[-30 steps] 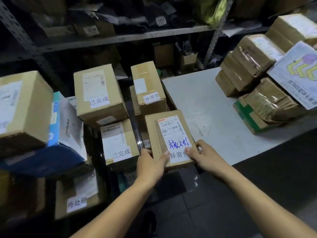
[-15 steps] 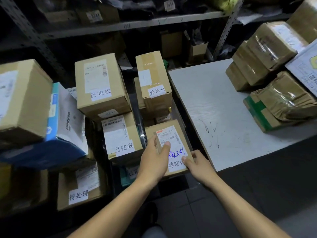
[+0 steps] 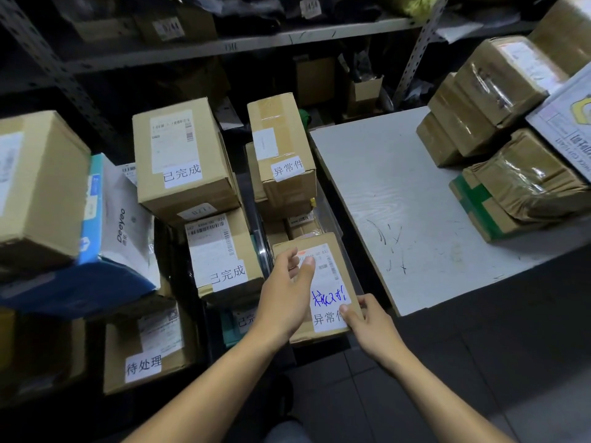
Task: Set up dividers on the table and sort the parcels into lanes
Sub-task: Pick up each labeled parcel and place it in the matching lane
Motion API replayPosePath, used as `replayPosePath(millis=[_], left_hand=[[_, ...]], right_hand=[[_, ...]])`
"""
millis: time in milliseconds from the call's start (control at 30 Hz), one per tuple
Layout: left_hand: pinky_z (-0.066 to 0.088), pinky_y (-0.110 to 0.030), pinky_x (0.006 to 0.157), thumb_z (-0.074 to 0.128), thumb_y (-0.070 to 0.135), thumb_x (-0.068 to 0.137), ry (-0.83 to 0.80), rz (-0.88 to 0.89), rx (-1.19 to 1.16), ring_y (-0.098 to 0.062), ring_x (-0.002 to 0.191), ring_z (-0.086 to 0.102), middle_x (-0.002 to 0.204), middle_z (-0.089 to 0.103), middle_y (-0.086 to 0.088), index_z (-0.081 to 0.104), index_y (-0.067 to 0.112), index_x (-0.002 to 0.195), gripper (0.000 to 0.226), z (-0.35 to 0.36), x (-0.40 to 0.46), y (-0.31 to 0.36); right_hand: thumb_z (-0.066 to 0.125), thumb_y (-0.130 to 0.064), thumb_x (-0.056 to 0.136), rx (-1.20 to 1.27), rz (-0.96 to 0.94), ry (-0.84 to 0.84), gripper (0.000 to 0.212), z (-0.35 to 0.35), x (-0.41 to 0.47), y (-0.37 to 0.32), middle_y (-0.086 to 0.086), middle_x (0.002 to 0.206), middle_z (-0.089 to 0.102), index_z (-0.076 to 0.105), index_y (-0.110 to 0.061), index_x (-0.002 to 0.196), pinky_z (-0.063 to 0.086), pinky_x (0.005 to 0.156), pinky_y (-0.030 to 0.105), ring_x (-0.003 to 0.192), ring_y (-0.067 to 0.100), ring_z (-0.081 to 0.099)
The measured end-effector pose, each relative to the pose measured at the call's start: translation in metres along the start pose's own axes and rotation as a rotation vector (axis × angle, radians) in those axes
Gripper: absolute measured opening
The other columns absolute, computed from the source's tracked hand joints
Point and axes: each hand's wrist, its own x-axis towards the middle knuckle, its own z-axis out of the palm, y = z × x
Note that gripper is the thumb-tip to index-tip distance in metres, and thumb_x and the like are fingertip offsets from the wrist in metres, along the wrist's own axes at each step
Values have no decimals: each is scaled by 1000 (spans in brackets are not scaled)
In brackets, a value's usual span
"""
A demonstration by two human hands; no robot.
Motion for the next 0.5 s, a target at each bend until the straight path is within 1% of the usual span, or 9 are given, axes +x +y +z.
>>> replayPosePath(millis=[133,200,233,333,400,467,500], left_hand=[[33,-8,73,47,55,95,19,2,5,27,90,43,113,49,29,42,37,139,48,-5,0,3],[33,-7,73,47,55,95,22,-3,-5,31,87,43,106,49,34,42,37,138,46,-8,0,4],[34,-7,72,47,55,95,20,-3,-9,31,86,43,105,49,34,43,38,137,46,-9,-1,5],[35,-7,72,47,55,95,12,6,-17,25,93,46,113,52,29,44,38,135,44,-11,-4,7],[35,-7,72,47,53,95,5,9,-16,23,95,47,113,52,29,44,36,135,44,-10,-6,6],[36,-7,74,47,52,96,-6,8,-17,23,96,48,113,54,28,46,33,135,43,-9,-7,4],[37,-8,76,48,52,96,-16,6,-24,20,100,49,117,56,25,46,31,136,45,-8,-8,3]], right_hand=[[57,-41,95,27,4,-3,21,5,-2,0,-14,103,67,53,-27,109,44,68,15,94,-3,62],[57,-40,95,45,8,10,21,7,-4,3,-12,104,68,54,-25,109,45,70,17,95,-1,63],[57,-38,96,56,10,20,20,9,-6,7,-11,105,68,54,-24,109,45,71,18,96,0,63],[59,-36,96,86,25,37,19,11,-14,18,-8,106,70,55,-24,110,48,78,25,100,6,64],[59,-35,96,105,39,44,21,10,-16,24,-8,105,71,55,-22,112,49,82,27,100,7,65],[60,-35,96,117,41,54,22,7,-16,27,-9,104,71,55,-21,113,50,80,25,99,6,66],[60,-35,96,116,36,57,22,6,-16,27,-9,104,71,55,-21,113,49,78,24,98,5,66]])
